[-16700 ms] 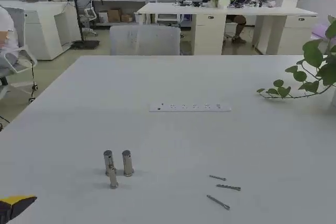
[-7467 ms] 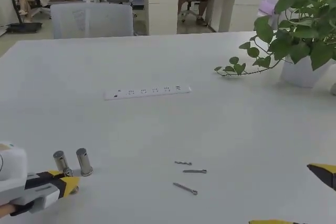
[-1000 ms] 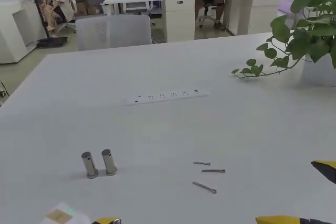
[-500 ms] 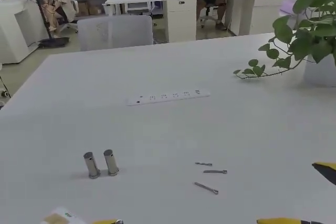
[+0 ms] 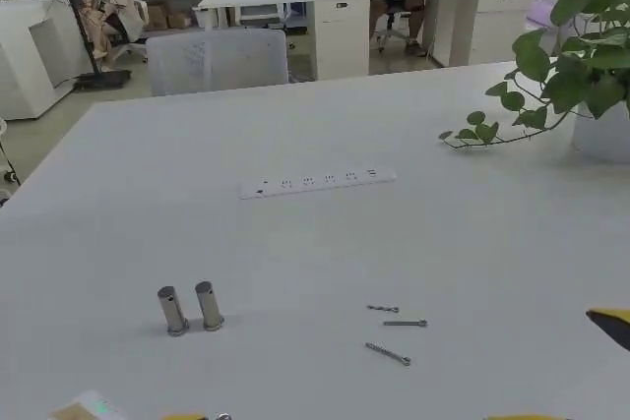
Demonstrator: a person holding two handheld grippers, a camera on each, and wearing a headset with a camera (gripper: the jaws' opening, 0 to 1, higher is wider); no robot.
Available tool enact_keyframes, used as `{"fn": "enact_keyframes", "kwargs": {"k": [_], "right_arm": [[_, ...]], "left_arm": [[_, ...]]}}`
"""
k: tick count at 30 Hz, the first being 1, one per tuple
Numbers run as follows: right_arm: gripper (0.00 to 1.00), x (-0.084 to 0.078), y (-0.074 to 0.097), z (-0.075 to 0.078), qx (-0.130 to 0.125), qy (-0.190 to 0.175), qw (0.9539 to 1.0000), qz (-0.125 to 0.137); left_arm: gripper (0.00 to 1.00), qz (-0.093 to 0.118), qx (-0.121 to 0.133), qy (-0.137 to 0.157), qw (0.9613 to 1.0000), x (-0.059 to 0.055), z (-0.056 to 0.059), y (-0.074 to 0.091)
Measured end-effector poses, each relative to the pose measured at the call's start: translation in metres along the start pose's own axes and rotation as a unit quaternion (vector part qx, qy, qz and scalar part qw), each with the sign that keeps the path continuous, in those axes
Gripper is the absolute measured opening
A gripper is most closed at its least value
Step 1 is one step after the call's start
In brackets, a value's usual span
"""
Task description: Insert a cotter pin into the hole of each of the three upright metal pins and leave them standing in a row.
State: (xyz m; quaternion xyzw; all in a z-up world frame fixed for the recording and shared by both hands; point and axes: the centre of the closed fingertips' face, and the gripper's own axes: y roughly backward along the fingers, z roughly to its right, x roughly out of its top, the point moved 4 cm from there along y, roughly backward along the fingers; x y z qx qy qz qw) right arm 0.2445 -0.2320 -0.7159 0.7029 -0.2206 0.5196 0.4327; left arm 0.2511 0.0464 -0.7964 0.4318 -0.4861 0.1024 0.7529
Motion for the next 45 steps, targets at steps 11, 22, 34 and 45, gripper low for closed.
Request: {"fn": "enact_keyframes", "kwargs": {"k": [11, 22, 34, 45], "right_arm": [[0.97, -0.002, -0.001, -0.002, 0.003, 0.001, 1.0000, -0.004], [0.97, -0.002, 0.000, -0.002, 0.001, 0.000, 1.0000, -0.005], [0.97, -0.004, 0.002, 0.000, -0.003, -0.001, 1.0000, -0.009], [0.97, -0.005, 0.001, 0.001, -0.003, -0.001, 0.9999, -0.011]], "left_arm": [[0.70, -0.003, -0.025, -0.005, 0.9997, 0.000, 0.004, 0.009], [0.85, 0.006, -0.034, -0.010, 0.9994, 0.007, 0.001, 0.021], [0.96, 0.009, -0.038, 0.003, 0.9993, 0.003, -0.005, 0.029], [0.99, 0.003, -0.042, 0.007, 0.9991, -0.001, -0.005, 0.034]]}}
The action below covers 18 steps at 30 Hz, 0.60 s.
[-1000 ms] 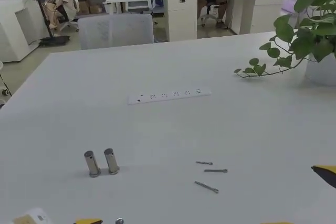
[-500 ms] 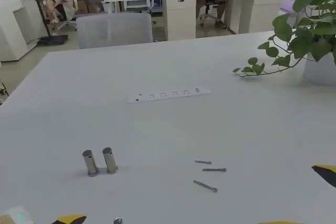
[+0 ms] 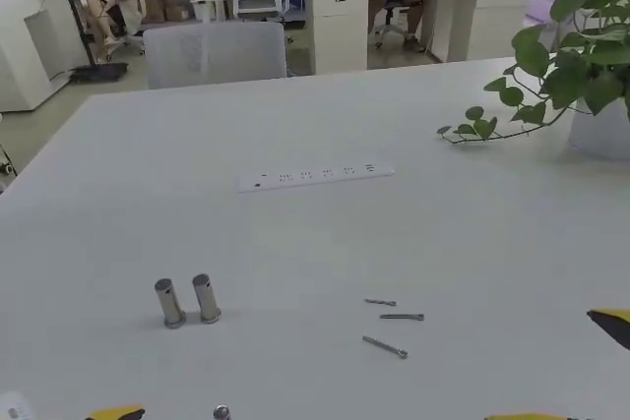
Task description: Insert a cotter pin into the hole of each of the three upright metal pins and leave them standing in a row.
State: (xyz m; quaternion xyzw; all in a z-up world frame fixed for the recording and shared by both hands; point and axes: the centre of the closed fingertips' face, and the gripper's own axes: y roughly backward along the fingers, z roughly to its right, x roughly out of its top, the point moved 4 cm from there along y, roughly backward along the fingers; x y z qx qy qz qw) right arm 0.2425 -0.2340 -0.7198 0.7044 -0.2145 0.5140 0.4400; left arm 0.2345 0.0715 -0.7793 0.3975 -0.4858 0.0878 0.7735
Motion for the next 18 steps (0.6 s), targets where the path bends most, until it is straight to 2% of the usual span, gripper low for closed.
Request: {"fn": "enact_keyframes", "kwargs": {"k": [18], "right_arm": [[0.96, -0.0008, -0.0080, 0.0069, 0.013, 0.000, 0.9999, -0.003]], "left_arm": [[0.99, -0.003, -0.002, -0.008, 1.0000, 0.0022, 0.0019, 0.0052]]}}
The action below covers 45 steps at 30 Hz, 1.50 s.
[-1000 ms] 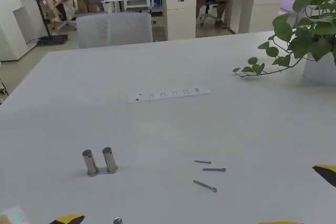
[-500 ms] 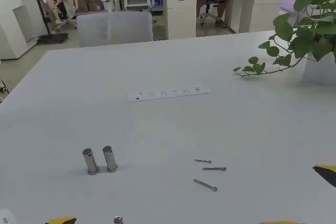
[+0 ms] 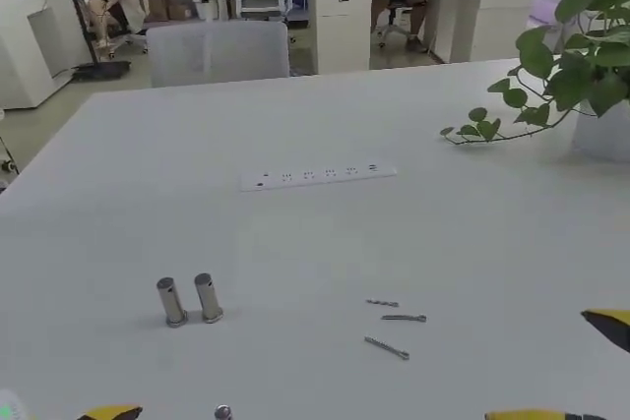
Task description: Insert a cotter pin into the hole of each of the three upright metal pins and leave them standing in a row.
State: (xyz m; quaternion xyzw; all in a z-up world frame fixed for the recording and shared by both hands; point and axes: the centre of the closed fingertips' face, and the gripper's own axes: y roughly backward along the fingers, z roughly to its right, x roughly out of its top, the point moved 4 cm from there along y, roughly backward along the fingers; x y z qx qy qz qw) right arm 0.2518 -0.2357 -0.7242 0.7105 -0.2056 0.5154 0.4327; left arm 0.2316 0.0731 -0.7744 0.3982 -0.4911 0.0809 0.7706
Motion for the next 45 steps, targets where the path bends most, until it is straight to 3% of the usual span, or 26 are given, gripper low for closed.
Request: {"fn": "enact_keyframes", "kwargs": {"k": [14, 26, 37, 45], "right_arm": [[0.91, 0.007, -0.014, 0.001, 0.024, 0.010, 0.9997, -0.001], [0.89, 0.018, -0.032, 0.006, 0.054, 0.042, 0.9976, -0.013], [0.86, 0.023, -0.054, 0.010, 0.087, 0.087, 0.9915, -0.042], [0.83, 0.029, -0.069, 0.014, 0.112, 0.122, 0.9841, -0.065]], "left_arm": [[0.97, -0.004, -0.002, -0.003, 1.0000, -0.002, 0.002, 0.004], [0.97, -0.004, -0.004, 0.001, 1.0000, -0.003, 0.002, 0.005], [0.97, -0.006, -0.007, 0.005, 0.9999, -0.005, 0.003, 0.005], [0.97, -0.007, -0.011, 0.005, 0.9999, -0.006, 0.005, 0.005]]}}
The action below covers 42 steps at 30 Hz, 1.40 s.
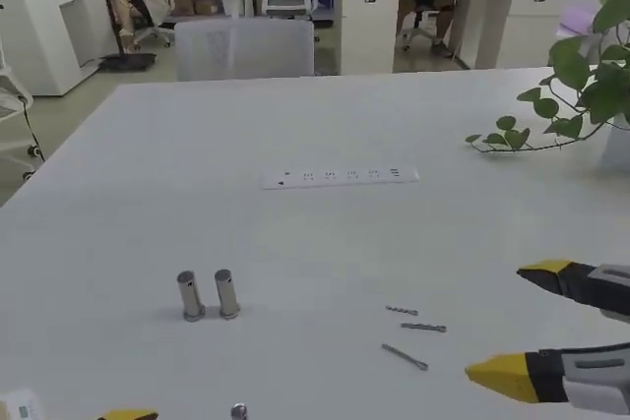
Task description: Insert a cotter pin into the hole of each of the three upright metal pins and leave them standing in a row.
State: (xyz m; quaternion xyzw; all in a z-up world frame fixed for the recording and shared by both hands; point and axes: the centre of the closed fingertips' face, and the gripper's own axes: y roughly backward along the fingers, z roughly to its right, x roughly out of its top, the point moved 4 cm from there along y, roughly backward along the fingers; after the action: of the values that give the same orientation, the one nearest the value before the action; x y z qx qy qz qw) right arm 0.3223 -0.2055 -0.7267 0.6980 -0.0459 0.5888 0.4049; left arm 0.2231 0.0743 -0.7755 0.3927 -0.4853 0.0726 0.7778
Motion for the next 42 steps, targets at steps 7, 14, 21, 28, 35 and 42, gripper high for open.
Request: {"fn": "enact_keyframes", "kwargs": {"k": [7, 14, 21, 28, 35, 42], "right_arm": [[0.79, 0.004, -0.012, 0.005, 0.023, 0.025, 0.9991, -0.025], [0.75, 0.012, -0.024, 0.009, 0.042, 0.046, 0.9972, -0.040], [0.72, 0.016, -0.038, 0.010, 0.063, 0.061, 0.9947, -0.053], [0.66, 0.015, -0.055, 0.012, 0.082, 0.076, 0.9912, -0.071], [0.63, 0.011, -0.070, 0.018, 0.088, 0.086, 0.9884, -0.089], [0.60, 0.005, -0.080, 0.021, 0.097, 0.087, 0.9858, -0.106]], "left_arm": [[0.96, 0.001, -0.001, 0.001, 1.0000, 0.000, 0.001, 0.000], [0.96, 0.001, -0.002, 0.005, 1.0000, -0.002, 0.001, -0.001], [0.95, 0.002, -0.001, 0.012, 0.9999, -0.004, 0.001, -0.001], [0.95, 0.003, 0.002, 0.015, 0.9999, -0.003, 0.001, 0.001], [0.95, 0.004, 0.003, 0.017, 0.9998, -0.003, 0.000, 0.000], [0.94, 0.005, 0.006, 0.022, 0.9997, -0.003, 0.000, 0.000]]}}
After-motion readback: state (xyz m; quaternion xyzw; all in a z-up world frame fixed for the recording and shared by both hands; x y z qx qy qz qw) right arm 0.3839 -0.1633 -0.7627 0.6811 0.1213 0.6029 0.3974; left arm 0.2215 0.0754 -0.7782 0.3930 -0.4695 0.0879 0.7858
